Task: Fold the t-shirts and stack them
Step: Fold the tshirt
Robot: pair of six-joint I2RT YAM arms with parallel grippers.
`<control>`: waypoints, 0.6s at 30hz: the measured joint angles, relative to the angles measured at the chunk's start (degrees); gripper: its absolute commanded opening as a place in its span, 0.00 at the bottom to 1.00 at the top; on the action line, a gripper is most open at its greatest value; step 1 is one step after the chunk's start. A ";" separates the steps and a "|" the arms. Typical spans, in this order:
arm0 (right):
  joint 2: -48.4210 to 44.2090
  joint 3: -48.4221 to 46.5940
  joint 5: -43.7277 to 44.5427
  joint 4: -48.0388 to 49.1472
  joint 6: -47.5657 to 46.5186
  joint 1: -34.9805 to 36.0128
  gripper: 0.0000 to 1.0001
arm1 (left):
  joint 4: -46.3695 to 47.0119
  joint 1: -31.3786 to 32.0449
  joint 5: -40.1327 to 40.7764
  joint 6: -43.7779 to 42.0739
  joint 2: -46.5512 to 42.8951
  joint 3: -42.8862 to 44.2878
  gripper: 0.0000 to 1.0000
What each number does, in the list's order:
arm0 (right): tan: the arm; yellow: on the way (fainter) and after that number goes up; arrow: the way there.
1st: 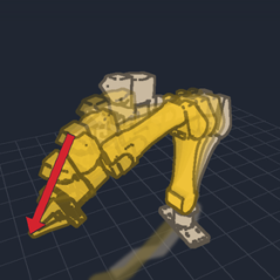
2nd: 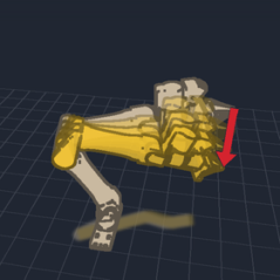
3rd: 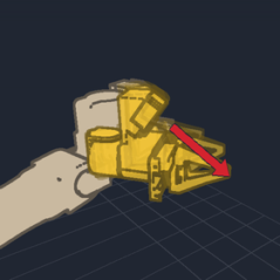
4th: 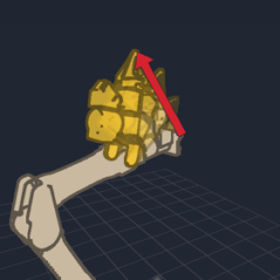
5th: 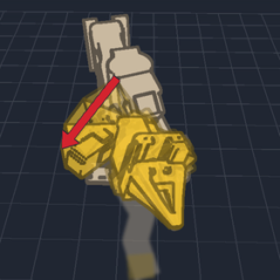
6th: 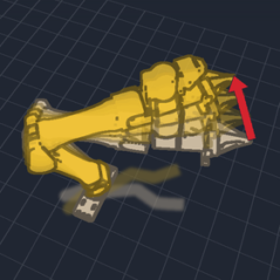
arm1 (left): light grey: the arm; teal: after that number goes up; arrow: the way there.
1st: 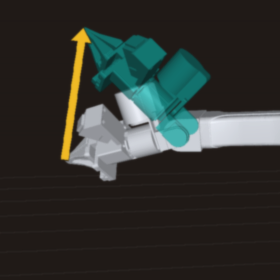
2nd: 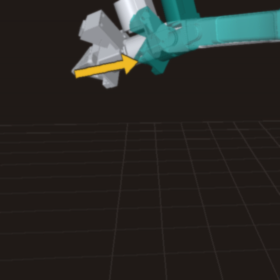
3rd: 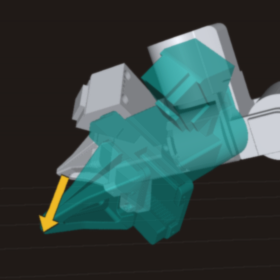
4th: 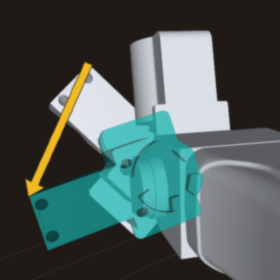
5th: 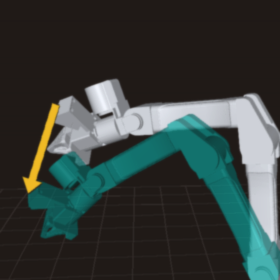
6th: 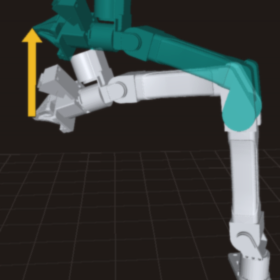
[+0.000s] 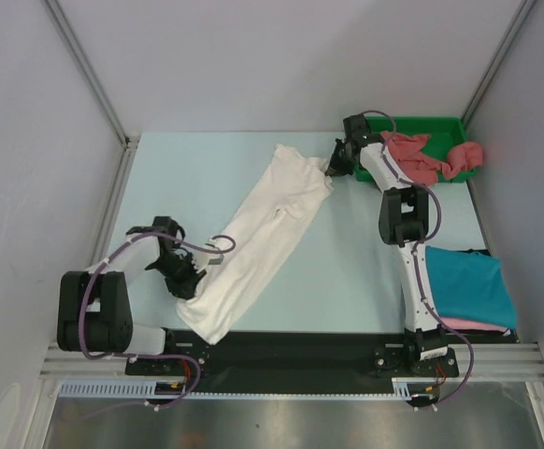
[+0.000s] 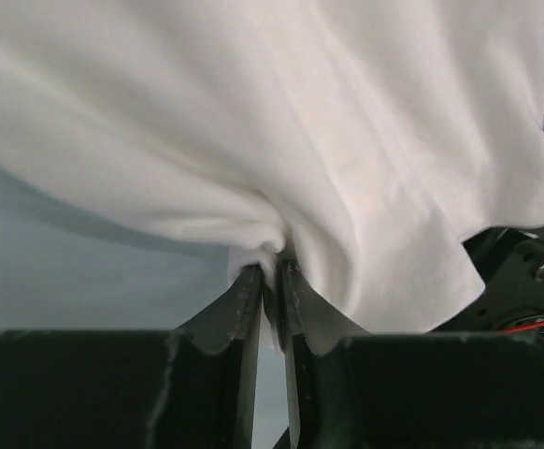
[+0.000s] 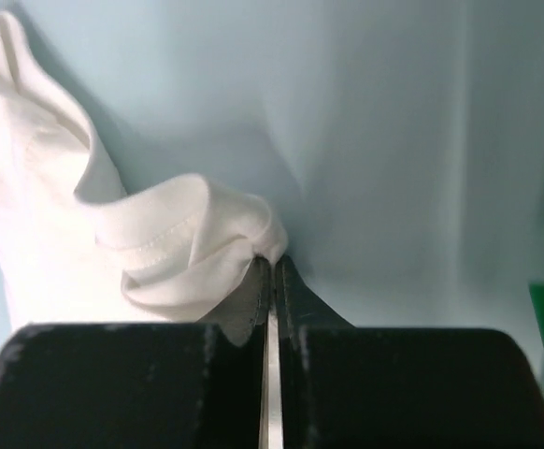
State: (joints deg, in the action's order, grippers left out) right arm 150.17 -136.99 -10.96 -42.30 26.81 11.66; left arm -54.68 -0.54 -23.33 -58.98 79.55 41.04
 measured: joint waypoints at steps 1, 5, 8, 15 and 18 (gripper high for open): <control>2.23 -3.85 0.04 -0.37 0.26 0.02 0.00 | 0.07 3.02 -0.81 0.57 0.22 0.09 0.19; 4.37 -6.67 0.26 1.86 3.23 -0.15 0.00 | 0.61 11.98 -3.98 3.06 2.08 0.35 0.23; 5.01 -6.49 0.59 4.87 5.42 -0.22 0.00 | 1.86 18.05 -5.42 5.27 4.04 0.39 0.28; 8.52 -10.95 0.79 11.15 9.33 -0.13 0.42 | 3.26 28.11 -8.24 10.75 5.86 1.84 0.50; 8.48 -11.02 2.05 12.68 9.20 -0.22 0.51 | 1.92 28.28 -9.35 10.62 5.57 1.95 0.64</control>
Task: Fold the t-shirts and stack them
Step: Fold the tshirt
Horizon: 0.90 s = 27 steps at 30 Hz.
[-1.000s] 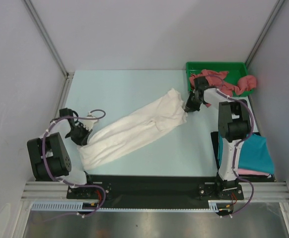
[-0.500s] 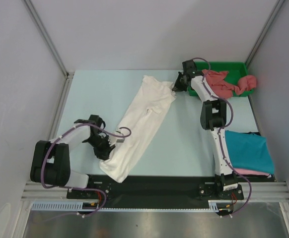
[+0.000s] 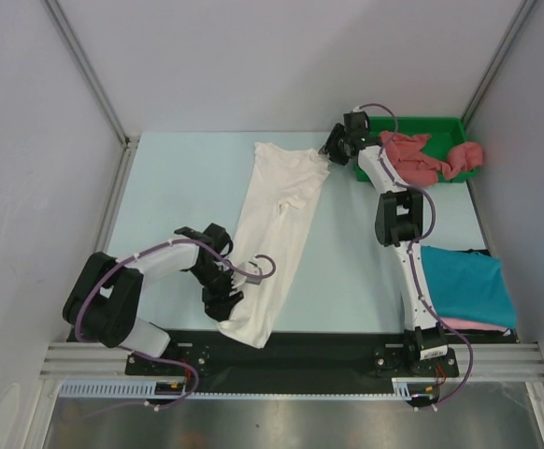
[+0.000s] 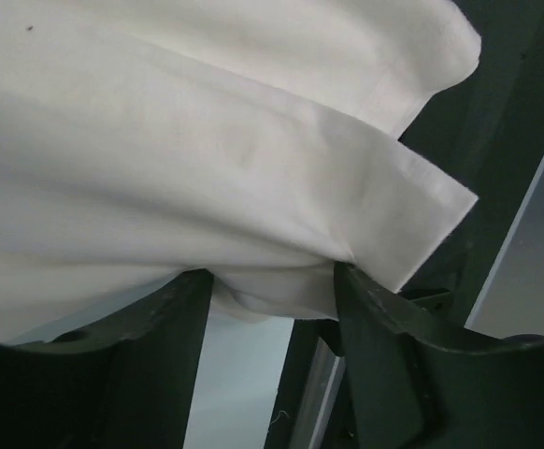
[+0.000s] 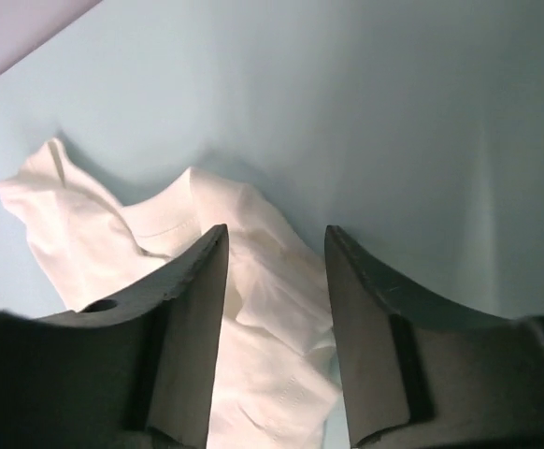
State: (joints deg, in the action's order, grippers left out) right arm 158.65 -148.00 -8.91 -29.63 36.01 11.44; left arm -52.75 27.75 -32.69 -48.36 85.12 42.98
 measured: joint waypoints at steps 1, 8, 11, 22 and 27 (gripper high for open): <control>-0.31 0.02 0.59 0.28 -0.13 -0.07 0.52 | -1.09 0.02 -0.50 -0.11 -0.37 0.09 0.65; -7.74 5.49 4.66 -0.04 -2.71 -0.83 0.57 | -4.94 -4.24 2.36 -1.22 -10.29 -0.20 0.66; -15.08 12.37 5.90 0.17 -4.20 -0.96 0.57 | -6.60 -9.42 3.80 -1.90 -15.34 -0.11 0.66; -25.46 33.51 6.97 4.90 -0.94 1.33 0.57 | -9.44 -12.11 9.46 -13.81 -41.64 -7.19 0.78; -17.62 29.59 7.02 5.33 1.36 1.84 0.54 | -5.97 -11.85 9.31 -15.13 -40.89 -8.02 0.78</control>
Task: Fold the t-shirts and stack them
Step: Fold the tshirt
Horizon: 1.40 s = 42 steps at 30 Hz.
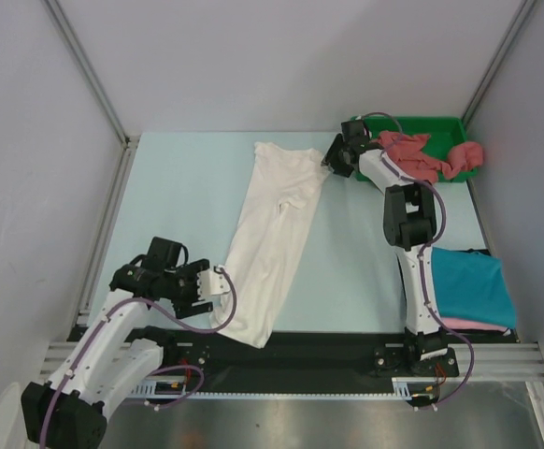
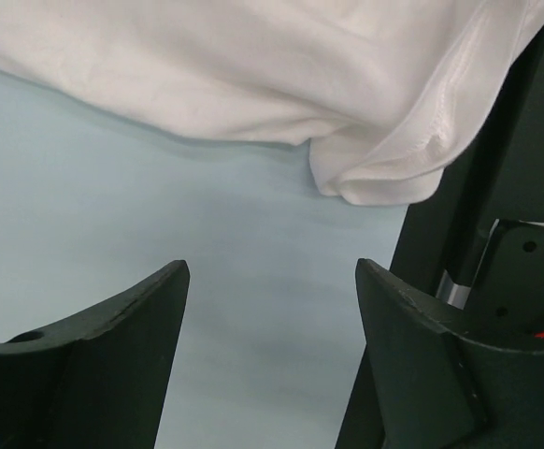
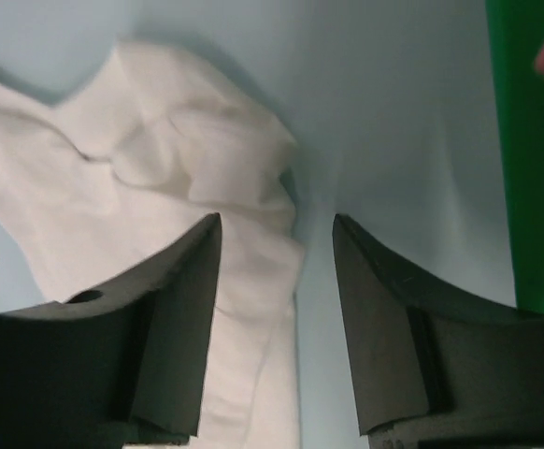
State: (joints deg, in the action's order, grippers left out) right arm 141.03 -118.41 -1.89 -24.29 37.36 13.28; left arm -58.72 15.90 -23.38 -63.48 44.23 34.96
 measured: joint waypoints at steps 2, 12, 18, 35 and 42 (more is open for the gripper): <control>1.14 -2.51 0.35 0.52 0.28 0.00 0.38 | 1.97 0.22 -0.96 -0.02 0.94 -0.55 0.78; 12.70 -16.39 -3.26 5.25 5.27 -0.83 0.00 | 11.04 4.17 -3.87 0.20 0.37 -5.92 0.77; 21.75 -26.71 -4.39 13.92 11.47 -1.44 0.00 | 18.34 7.45 -4.33 0.85 3.74 -6.88 0.78; 7.34 -12.37 -3.48 19.78 5.68 -1.49 0.68 | 28.13 22.40 -3.96 -4.33 13.22 -7.34 0.64; -15.47 4.55 -6.32 17.46 2.29 0.55 0.65 | 21.20 29.40 -4.48 -9.64 14.82 -9.55 0.51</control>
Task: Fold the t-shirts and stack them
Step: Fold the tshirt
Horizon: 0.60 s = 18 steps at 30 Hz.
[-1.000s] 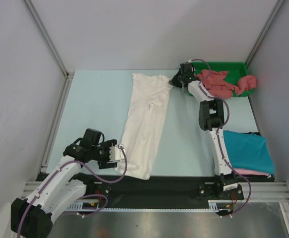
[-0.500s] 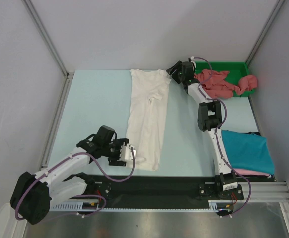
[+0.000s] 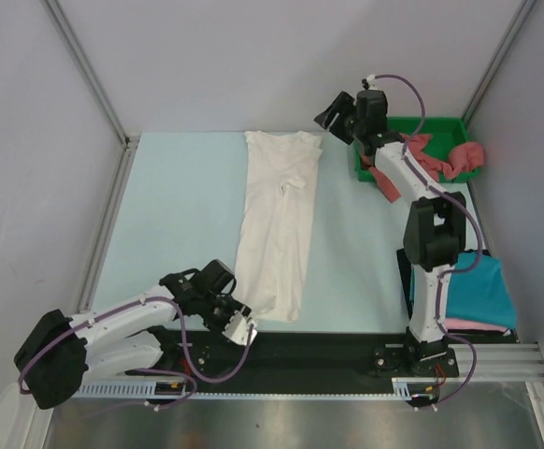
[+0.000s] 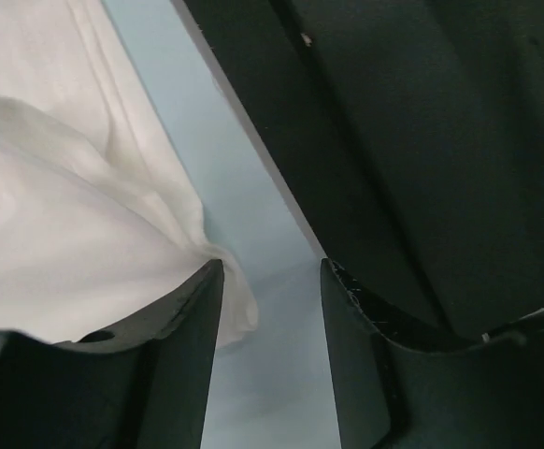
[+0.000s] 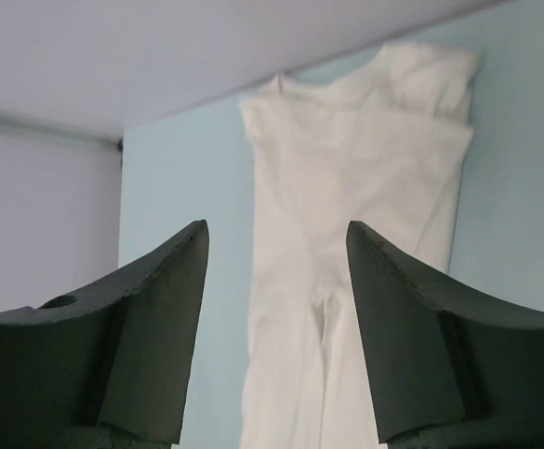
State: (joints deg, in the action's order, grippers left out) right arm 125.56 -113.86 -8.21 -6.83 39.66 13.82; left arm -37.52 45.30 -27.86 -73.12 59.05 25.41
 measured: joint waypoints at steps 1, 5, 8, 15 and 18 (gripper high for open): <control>-4.28 4.15 -0.22 -1.14 -0.74 0.79 0.65 | -0.50 0.50 0.11 0.02 -0.31 -0.04 0.51; -20.04 21.70 1.64 -5.95 -3.61 6.32 0.65 | -2.05 0.96 0.74 0.66 -2.45 -0.63 0.62; -30.32 36.92 2.62 -9.31 -3.74 13.29 0.66 | -1.92 1.01 1.68 2.56 -5.42 -1.55 0.65; -38.03 61.37 3.39 -18.03 4.52 30.03 0.67 | 4.04 1.07 5.88 4.83 -10.10 -4.61 0.70; -38.07 63.36 3.76 -19.08 8.92 35.76 0.68 | 6.62 1.07 5.79 2.62 -8.90 -4.98 0.69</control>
State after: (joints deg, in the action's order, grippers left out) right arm 87.48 -50.50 -4.45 -25.91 48.58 49.58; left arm -30.89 46.37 -22.06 -70.50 50.15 20.43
